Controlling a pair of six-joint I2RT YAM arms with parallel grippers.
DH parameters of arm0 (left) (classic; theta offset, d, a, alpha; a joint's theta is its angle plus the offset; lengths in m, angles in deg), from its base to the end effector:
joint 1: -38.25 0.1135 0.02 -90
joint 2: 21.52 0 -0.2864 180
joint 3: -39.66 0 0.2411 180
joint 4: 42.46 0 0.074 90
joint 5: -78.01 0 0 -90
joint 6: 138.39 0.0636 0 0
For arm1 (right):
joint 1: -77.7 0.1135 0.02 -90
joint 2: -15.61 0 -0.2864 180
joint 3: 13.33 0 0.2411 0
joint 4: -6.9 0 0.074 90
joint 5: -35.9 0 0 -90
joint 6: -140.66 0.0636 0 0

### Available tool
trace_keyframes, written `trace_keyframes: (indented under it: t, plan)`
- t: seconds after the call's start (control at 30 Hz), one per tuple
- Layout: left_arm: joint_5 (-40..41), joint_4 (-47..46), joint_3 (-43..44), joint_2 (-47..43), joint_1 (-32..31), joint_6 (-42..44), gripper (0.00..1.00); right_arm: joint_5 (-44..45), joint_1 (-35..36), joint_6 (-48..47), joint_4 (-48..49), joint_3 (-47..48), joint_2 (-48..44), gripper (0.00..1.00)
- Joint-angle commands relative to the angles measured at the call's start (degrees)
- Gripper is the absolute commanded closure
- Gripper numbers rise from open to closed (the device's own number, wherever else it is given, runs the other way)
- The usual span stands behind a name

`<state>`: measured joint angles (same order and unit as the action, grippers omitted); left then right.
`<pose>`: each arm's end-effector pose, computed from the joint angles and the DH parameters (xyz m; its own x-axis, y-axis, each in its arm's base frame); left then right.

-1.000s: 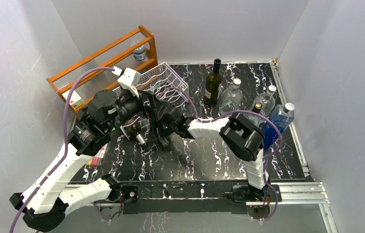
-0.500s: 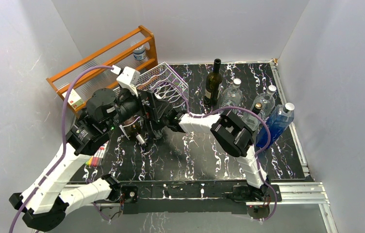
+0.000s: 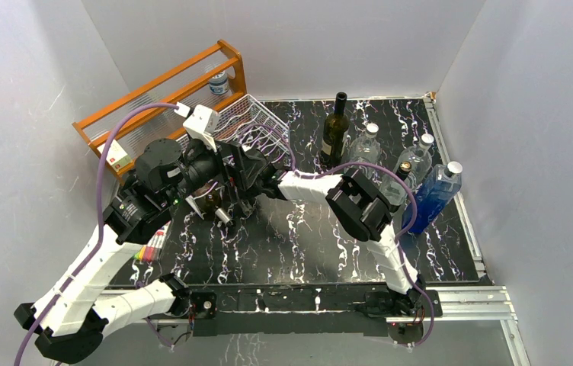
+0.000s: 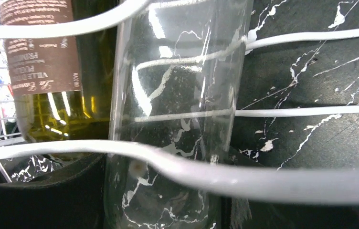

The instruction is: Put the wine bottle on the wine rack

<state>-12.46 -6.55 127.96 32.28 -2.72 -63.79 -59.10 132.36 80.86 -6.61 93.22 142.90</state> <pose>0.1409 -0.1231 0.4778 -0.1937 -0.1835 -0.9637 0.6331 0.7270 -0.2657 0.3035 0.4376 0.1787 -0.7111 -0.1365 -0.6897 -0.5746 0.6782 0.4582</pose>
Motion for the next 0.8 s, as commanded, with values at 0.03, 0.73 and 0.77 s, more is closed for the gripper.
trace_keyframes:
  t: [0.03,0.73,0.77]
  plan:
    - [-1.03,-0.32,1.62,-0.31,0.23,0.02,0.02,-4.40,-0.89,2.27,5.17,2.02,0.16,0.63]
    - [-0.25,-0.57,1.31,-0.32,0.21,0.81,0.02,-6.47,-1.62,-1.06,0.50,0.30,-2.31,0.14]
    - [-0.17,-0.58,1.27,-0.40,0.23,0.81,0.02,-6.56,-1.60,-1.80,0.42,-0.15,-2.69,0.13]
